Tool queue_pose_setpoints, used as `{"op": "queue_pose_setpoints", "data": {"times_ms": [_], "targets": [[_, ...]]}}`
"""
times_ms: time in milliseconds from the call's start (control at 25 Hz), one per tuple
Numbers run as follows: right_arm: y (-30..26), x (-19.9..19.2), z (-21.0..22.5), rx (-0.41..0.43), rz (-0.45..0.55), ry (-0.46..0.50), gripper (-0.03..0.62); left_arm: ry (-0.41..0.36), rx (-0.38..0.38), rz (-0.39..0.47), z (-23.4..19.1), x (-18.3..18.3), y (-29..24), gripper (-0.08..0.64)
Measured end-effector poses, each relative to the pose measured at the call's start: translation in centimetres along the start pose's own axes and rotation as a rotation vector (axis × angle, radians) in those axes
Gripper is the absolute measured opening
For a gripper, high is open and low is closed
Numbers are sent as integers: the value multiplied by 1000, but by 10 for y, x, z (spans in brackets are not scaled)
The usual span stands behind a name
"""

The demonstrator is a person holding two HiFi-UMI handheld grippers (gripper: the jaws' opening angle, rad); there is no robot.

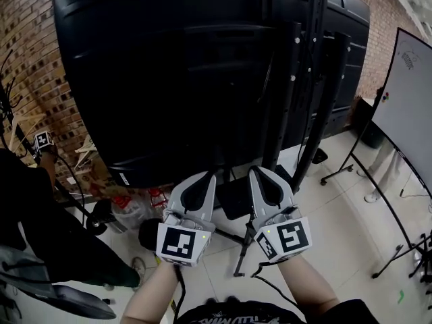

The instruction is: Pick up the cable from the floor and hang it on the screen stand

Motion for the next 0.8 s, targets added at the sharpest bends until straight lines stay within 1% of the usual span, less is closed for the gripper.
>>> {"op": "queue_pose_setpoints", "data": {"times_ms": [200,360,800], "targets": [[-5,-27,-10,22,-106,-47,8,64,-4,-84,2,-31,-1,5],[-6,-41,-13,39,-165,-48,8,98,-6,-111,7,-44,1,5],[-7,-52,-33,72,-215,-22,8,139,-28,-139,5,-57,11,5]]}}
Point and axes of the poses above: the fingertips, and each gripper's own axes: y backward along the fingers, z to its right, x out of its top, the point moved 10 cm from there along y, backward along the fingers, and after that the axes turned 8 degrees about -z, right-handed, at the moved point
